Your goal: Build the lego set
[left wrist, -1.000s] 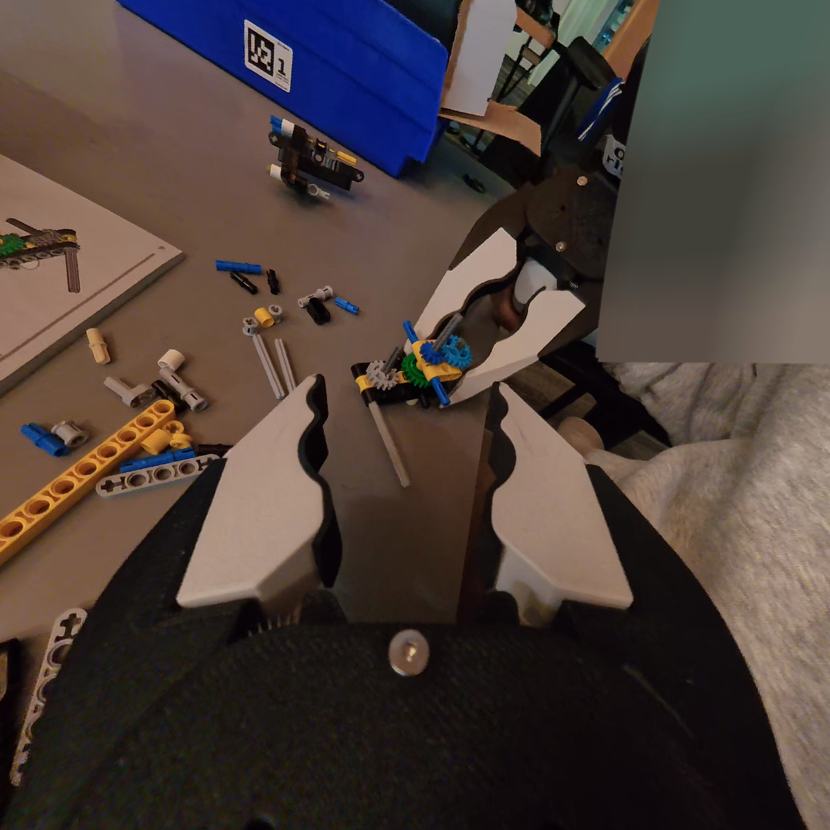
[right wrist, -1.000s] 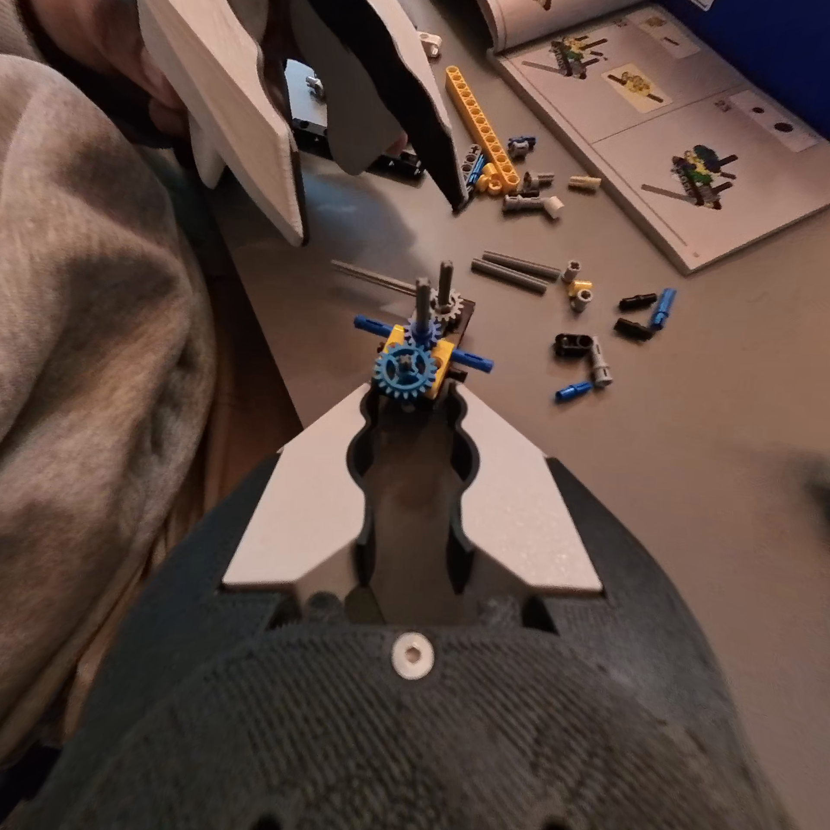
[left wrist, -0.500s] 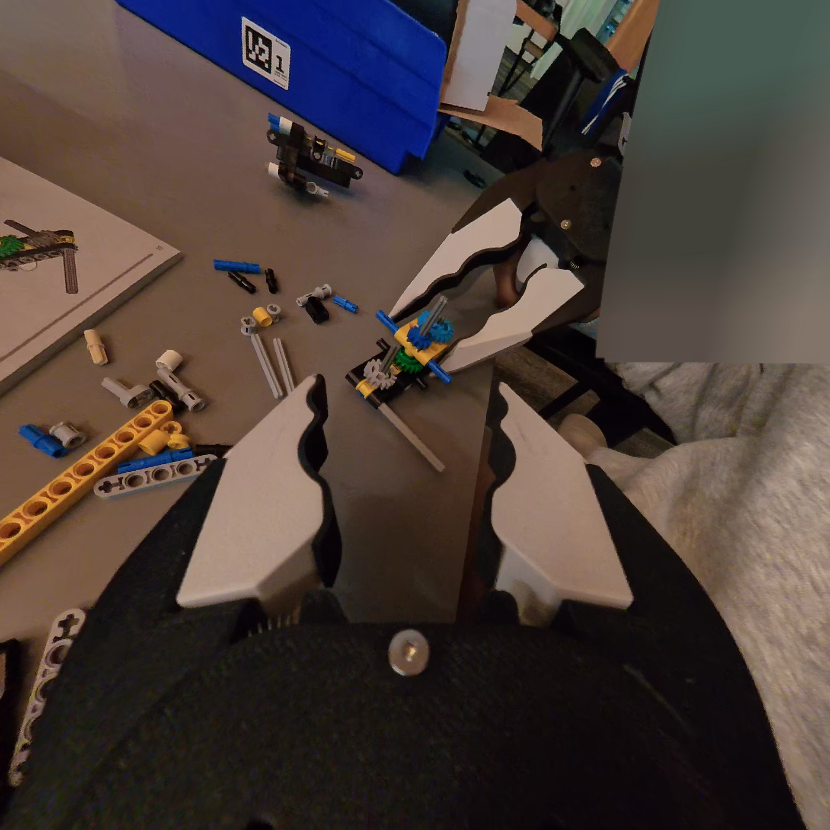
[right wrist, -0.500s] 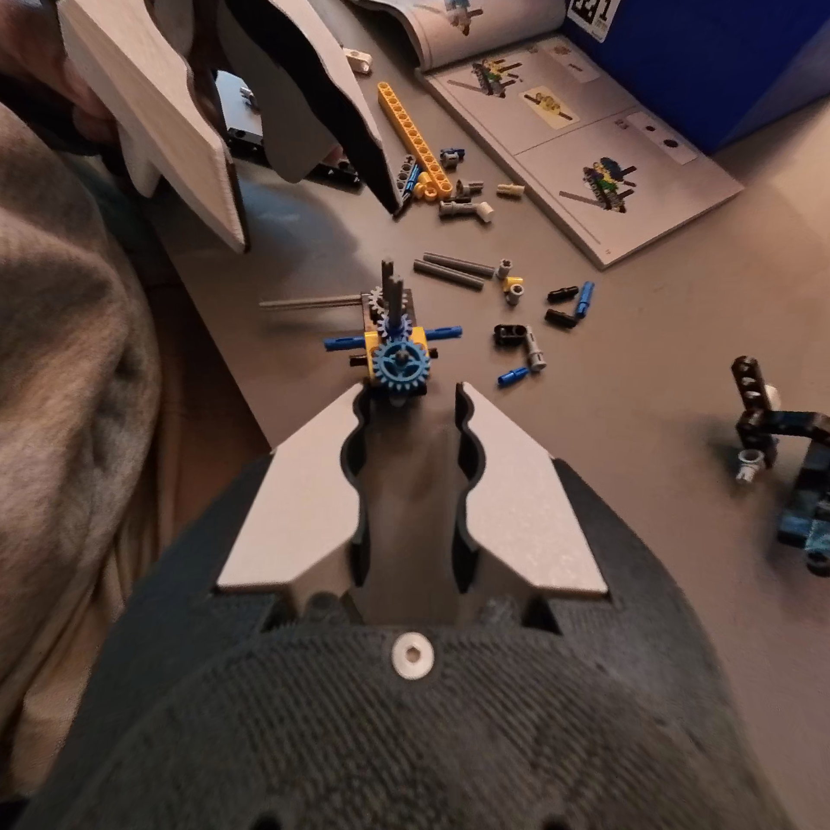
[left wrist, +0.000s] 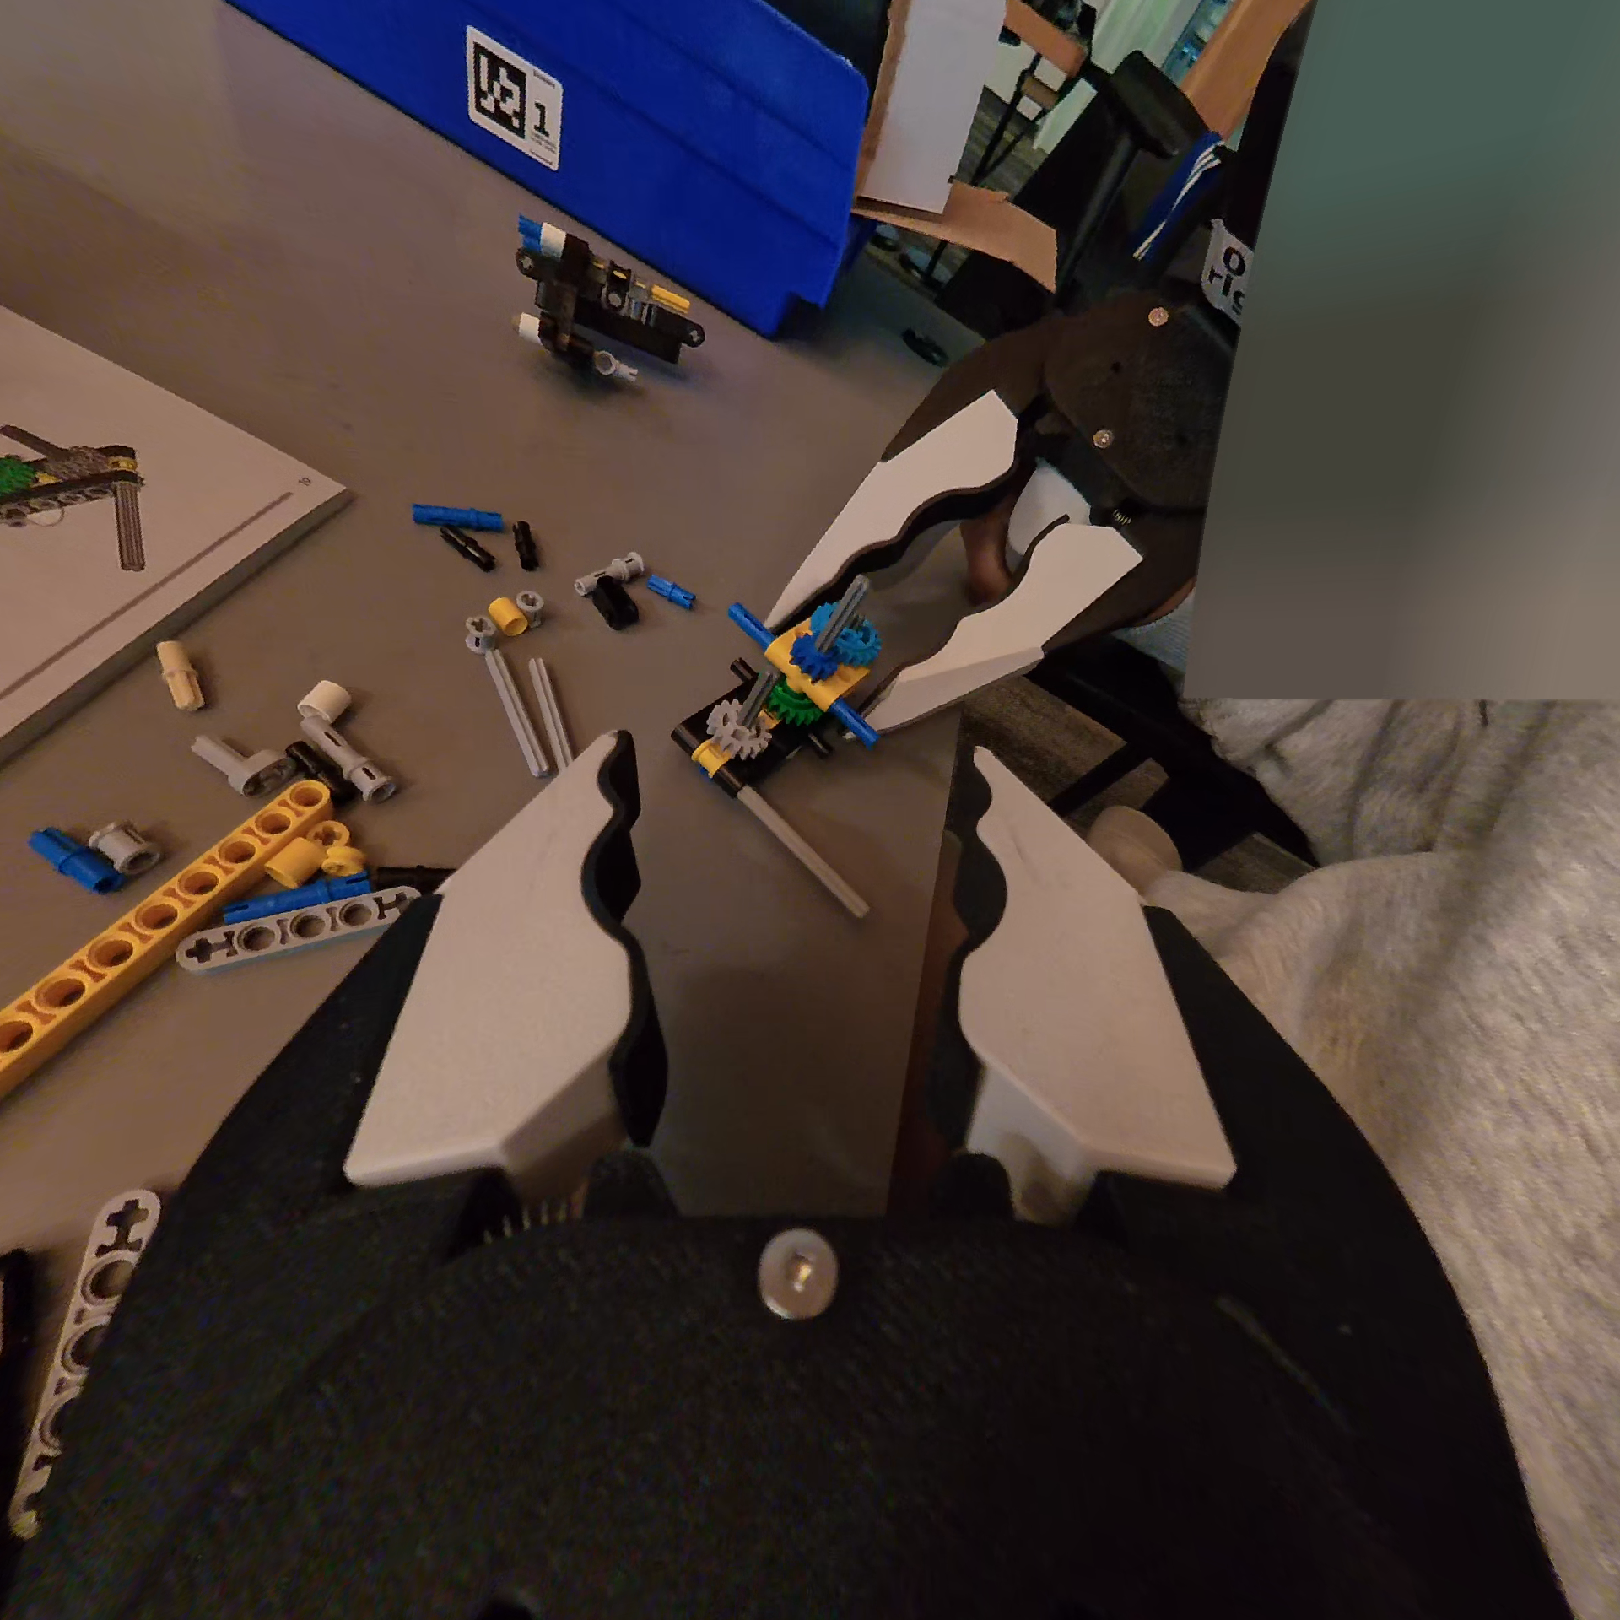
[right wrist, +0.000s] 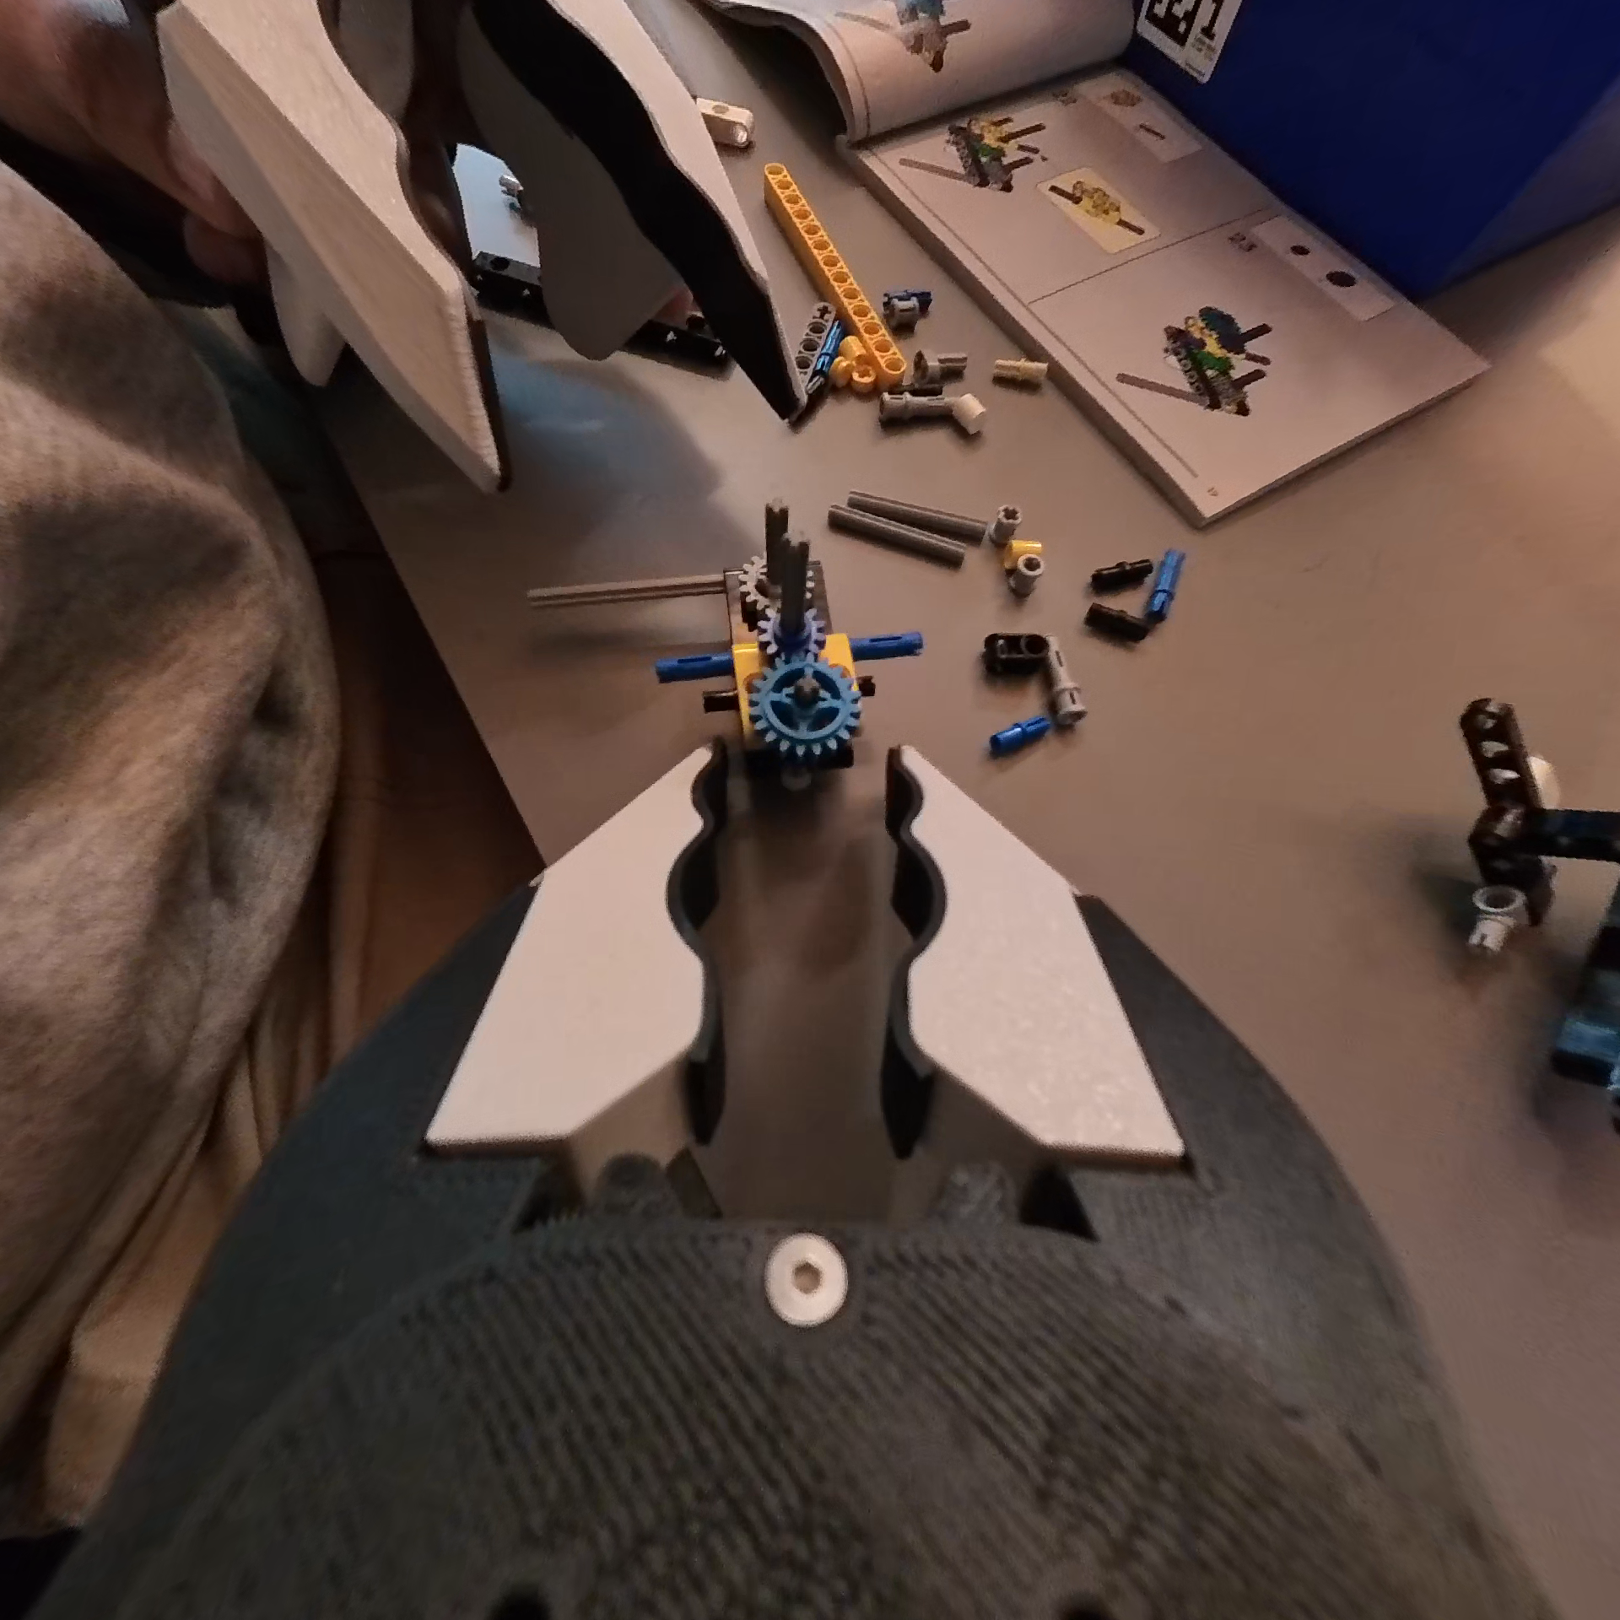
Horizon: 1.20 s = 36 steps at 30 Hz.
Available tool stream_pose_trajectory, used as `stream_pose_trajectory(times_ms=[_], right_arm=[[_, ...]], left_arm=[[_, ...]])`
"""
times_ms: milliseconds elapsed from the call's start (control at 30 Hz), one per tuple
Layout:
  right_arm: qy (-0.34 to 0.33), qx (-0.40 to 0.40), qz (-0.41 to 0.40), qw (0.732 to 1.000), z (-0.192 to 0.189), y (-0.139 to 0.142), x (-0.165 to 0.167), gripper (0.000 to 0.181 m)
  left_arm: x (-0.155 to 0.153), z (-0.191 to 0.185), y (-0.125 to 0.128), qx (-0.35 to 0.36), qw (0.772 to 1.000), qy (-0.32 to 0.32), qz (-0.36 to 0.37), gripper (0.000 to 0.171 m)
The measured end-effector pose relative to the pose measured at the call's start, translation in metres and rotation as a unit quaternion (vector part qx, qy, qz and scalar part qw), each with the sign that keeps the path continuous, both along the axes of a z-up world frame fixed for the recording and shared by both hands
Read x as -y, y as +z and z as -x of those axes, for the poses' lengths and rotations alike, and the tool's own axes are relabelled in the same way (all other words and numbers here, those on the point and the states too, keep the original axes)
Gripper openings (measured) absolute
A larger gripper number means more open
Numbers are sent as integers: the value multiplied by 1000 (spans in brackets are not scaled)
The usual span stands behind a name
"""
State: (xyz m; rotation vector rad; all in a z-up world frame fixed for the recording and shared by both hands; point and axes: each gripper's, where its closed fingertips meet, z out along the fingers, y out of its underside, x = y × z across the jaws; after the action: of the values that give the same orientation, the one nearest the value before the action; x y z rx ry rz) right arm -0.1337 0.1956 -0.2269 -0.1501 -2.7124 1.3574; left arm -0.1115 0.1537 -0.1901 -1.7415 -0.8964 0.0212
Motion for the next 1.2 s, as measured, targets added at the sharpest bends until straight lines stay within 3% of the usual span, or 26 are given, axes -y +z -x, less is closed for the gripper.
stream_pose_trajectory(times_ms=[333,900,1200], right_arm=[[-2,-3,-1,1000,1,0,0,24],[-29,2,-10,1000,14,-3,-18,33],[-73,38,74,994,31,19,-28,32]], left_arm=[[0,0,0,0,1000,0,0,71],[0,0,-1,3,1000,-1,0,71],[-1,0,-2,6,1000,-2,-2,71]])
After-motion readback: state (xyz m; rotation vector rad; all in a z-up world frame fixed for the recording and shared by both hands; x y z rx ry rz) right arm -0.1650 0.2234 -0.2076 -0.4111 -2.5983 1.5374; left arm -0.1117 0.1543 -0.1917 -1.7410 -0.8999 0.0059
